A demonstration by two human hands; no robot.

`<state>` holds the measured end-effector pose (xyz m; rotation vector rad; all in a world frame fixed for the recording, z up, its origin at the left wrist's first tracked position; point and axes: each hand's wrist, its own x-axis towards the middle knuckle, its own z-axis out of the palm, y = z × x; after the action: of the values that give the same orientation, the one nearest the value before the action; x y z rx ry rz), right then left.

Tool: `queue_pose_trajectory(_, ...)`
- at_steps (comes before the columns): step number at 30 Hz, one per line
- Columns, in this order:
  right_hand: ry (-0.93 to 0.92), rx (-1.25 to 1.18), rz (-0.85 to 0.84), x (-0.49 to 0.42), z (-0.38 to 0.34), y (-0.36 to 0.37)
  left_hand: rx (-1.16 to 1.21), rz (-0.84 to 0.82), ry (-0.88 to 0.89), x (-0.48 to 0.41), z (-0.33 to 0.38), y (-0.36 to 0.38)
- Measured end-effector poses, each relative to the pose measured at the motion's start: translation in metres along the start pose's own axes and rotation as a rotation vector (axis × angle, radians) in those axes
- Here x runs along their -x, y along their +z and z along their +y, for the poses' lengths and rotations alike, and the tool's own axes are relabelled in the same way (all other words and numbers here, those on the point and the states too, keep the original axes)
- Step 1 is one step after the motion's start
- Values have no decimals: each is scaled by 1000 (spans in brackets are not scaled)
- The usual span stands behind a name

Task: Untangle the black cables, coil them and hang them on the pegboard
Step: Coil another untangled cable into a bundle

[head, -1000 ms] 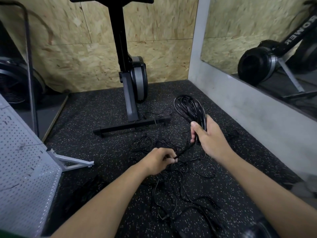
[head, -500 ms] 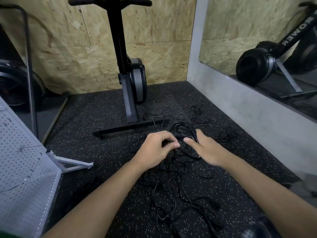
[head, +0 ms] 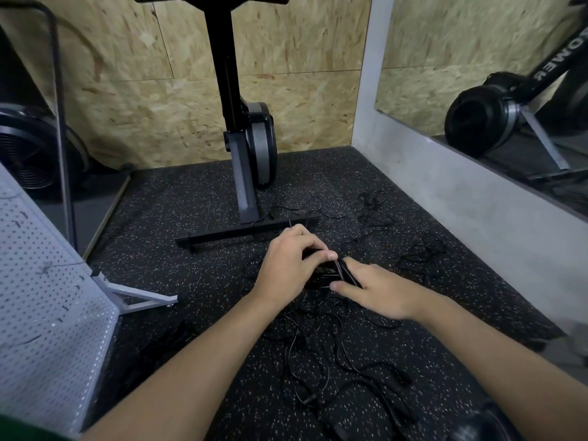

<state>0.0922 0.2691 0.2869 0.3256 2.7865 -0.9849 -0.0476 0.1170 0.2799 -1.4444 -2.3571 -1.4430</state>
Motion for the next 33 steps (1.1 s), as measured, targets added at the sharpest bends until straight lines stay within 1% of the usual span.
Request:
queue_pose_trajectory(2,-16,-11,42,1,-3,2,66,45,-34,1,2,0)
queue_pose_trajectory(4,-40,-50,108,4,-4,1,177,50,-133,0,-2,-4)
queue_pose_trajectory(5,-51,-76,150,6,-5,-1,209,1,-187,0,-7,-7)
queue_pose_trajectory(7,-53,-96,202,12,-7,-7,248,-166,-273,1,-18,-12)
queue_pose_trajectory(8,-54,-70,205,15,-10,-10,281,-234,-325,2,-22,-13)
queue_pose_trajectory(9,-60,-26,205,17,-11,-11,334,-267,-365,2,-25,-13)
queue_pose_trajectory(11,-80,56,195,18,-6,-14,430,-267,-429,2,-28,-10)
queue_pose_trajectory(14,-90,86,201,21,-7,-19,523,-251,-518,0,-33,-4)
queue_pose_trajectory(16,-147,83,175,23,-8,-22,560,-316,-469,1,-41,-4)
queue_pose_trajectory(19,-170,82,151,27,-8,-27,536,-434,-301,-2,-49,0)
queue_pose_trajectory(22,-173,84,149,29,-6,-30,519,-469,-281,-6,-43,5)
queue_pose_trajectory(25,-175,113,118,30,-3,-32,400,-515,-193,-8,-48,12)
queue_pose_trajectory(27,-176,119,98,31,-2,-34,231,-509,-146,-7,-56,14)
queue_pose_trajectory(29,-178,116,82,32,-2,-34,147,-508,-120,-3,-62,16)
queue_pose_trajectory(33,-167,144,88,32,2,-34,-5,-454,-164,1,-75,12)
